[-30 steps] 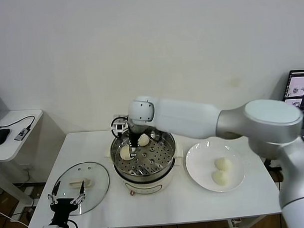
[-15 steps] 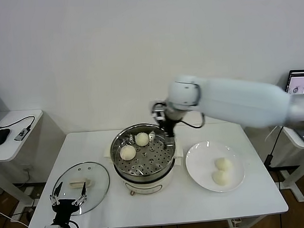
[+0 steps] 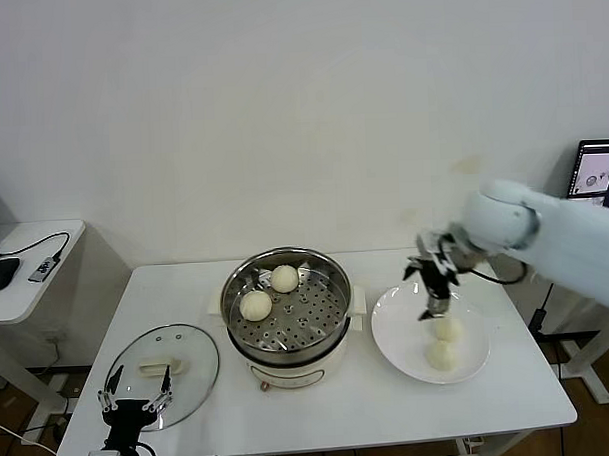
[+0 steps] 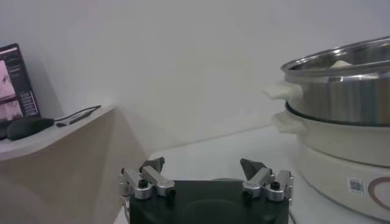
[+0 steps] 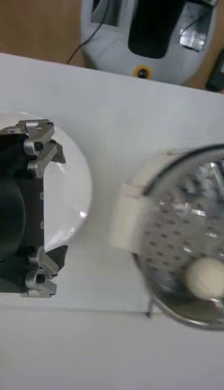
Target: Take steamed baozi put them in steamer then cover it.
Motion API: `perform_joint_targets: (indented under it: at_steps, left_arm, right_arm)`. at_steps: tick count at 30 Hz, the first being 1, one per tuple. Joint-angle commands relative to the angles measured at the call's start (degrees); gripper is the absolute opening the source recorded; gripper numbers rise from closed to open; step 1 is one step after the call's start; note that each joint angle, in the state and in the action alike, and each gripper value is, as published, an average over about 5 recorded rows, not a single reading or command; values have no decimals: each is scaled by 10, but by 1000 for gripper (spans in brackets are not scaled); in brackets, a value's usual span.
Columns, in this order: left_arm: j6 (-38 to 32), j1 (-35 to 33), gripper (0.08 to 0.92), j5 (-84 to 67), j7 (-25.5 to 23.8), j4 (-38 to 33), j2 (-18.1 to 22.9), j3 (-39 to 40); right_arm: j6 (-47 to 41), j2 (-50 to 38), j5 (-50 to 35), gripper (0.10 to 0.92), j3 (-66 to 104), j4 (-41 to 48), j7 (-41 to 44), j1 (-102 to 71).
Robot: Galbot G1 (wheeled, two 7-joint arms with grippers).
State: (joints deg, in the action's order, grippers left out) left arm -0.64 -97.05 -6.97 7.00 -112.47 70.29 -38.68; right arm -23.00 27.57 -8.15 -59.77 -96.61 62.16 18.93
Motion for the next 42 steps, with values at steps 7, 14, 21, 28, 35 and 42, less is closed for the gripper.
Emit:
perform_joint_targets:
  at_steps: [7, 14, 21, 28, 35, 42]
  left_arm:
    - [2, 0, 823, 4, 0, -1, 2, -1]
    - [0, 0, 823, 6, -1, -4, 4, -3]
    - [-1, -3, 823, 7, -1, -8, 4, -6]
    - [-2, -3, 823, 7, -2, -8, 6, -8]
    - [-2, -2, 823, 8, -2, -6, 6, -12]
    - [-4, 1, 823, 11, -2, -2, 9, -11]
  right_arm:
    - [61, -90, 127, 823, 166, -3, -6, -267]
    - [68, -62, 143, 823, 197, 23, -39, -317]
    - [74, -31, 154, 823, 190, 69, -52, -316]
    - [80, 1, 159, 823, 188, 97, -66, -315]
    - [84, 30, 162, 823, 181, 121, -73, -310]
    - [87, 62, 163, 823, 169, 148, -78, -298]
